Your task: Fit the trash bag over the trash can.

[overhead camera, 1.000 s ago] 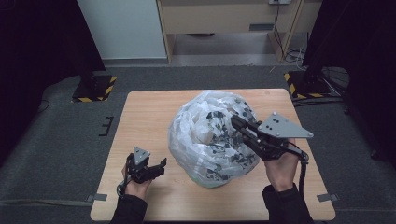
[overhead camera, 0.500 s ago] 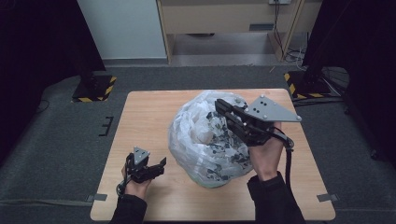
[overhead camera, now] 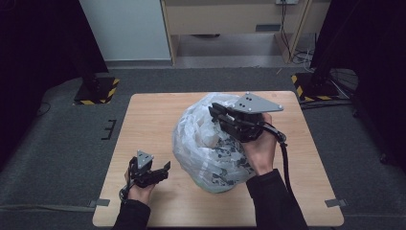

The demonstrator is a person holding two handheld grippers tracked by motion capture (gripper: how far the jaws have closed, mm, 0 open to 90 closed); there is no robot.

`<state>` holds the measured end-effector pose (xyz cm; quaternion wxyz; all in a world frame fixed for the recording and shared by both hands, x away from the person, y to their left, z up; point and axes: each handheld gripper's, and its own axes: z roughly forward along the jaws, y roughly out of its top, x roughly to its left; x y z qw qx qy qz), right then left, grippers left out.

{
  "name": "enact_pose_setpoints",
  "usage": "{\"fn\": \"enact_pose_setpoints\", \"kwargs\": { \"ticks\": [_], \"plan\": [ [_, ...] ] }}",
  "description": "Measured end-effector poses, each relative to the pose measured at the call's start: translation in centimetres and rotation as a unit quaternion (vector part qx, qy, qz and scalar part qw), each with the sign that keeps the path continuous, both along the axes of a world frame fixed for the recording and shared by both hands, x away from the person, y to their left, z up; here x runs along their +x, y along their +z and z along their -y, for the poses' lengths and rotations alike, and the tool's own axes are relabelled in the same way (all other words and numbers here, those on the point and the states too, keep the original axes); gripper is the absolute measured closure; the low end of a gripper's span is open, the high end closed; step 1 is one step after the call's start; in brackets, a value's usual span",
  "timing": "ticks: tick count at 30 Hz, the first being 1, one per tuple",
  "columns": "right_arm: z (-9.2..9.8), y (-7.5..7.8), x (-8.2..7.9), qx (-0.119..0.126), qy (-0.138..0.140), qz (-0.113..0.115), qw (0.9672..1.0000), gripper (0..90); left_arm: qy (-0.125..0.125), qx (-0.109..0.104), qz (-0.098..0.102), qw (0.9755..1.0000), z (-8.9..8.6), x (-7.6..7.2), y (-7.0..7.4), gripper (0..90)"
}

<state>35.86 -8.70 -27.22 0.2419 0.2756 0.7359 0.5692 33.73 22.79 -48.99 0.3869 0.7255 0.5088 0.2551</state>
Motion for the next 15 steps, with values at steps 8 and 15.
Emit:
{"fn": "enact_pose_setpoints", "kwargs": {
  "ticks": [8,15],
  "plan": [
    [-0.24,-0.34,0.13,-0.020,0.009,-0.023,0.9995,75.4,-0.001,0.001,-0.001,1.0000,0.03,0.02,-0.02,21.8],
    [-0.34,-0.33,0.20,-0.028,0.010,-0.031,0.9991,66.5,-0.001,0.001,-0.001,1.0000,0.04,0.03,-0.02,21.8]
  ]
}}
